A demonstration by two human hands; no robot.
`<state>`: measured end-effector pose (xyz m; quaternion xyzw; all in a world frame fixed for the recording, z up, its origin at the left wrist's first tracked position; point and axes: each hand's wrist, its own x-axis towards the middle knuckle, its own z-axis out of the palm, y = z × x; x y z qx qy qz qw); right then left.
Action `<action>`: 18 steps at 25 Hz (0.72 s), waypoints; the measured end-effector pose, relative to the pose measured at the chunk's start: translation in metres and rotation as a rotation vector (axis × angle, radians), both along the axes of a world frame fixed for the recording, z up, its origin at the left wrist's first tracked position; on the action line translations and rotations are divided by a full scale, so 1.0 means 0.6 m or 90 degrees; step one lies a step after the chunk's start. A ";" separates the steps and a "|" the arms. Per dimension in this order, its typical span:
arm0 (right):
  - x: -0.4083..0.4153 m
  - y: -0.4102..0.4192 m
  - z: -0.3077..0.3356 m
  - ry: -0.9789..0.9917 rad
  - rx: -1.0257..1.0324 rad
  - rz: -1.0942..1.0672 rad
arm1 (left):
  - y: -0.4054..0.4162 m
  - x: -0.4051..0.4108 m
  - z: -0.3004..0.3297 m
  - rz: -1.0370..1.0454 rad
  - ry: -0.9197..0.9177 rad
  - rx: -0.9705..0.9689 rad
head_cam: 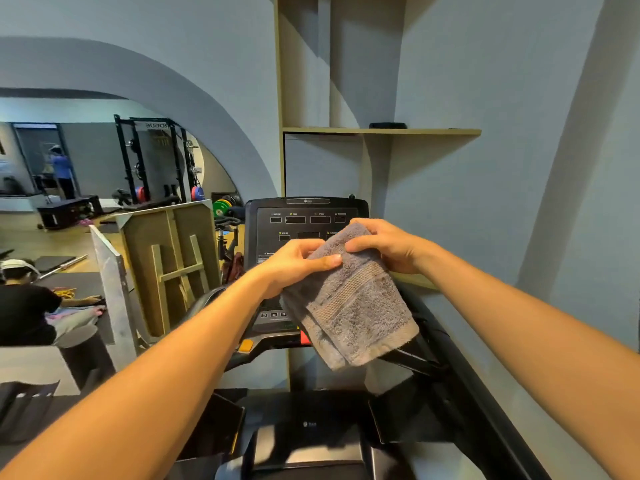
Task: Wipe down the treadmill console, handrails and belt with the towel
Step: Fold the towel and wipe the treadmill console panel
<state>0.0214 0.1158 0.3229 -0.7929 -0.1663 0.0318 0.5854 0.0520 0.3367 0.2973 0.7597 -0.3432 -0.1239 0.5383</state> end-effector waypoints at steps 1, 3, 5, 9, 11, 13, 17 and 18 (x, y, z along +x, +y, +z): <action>0.004 0.011 -0.005 -0.004 0.032 -0.018 | 0.009 0.005 0.001 0.020 -0.012 -0.017; 0.012 0.029 -0.019 0.014 0.082 -0.043 | 0.032 0.023 0.000 0.047 -0.031 -0.036; 0.020 0.040 -0.049 0.041 0.049 -0.040 | 0.053 0.045 -0.002 0.054 -0.048 -0.023; 0.055 0.034 -0.100 0.068 -0.047 -0.059 | 0.084 0.106 -0.004 0.050 -0.048 0.043; 0.090 0.022 -0.108 0.069 -0.037 -0.104 | 0.082 0.147 -0.011 0.036 -0.031 0.069; 0.133 0.012 -0.114 0.058 -0.029 -0.160 | 0.063 0.192 -0.026 0.032 -0.024 0.058; 0.237 -0.030 -0.162 -0.018 -0.036 -0.268 | -0.020 0.292 -0.067 0.058 0.014 -0.012; 0.269 -0.049 -0.176 -0.046 -0.055 -0.293 | -0.047 0.324 -0.081 0.057 0.028 -0.017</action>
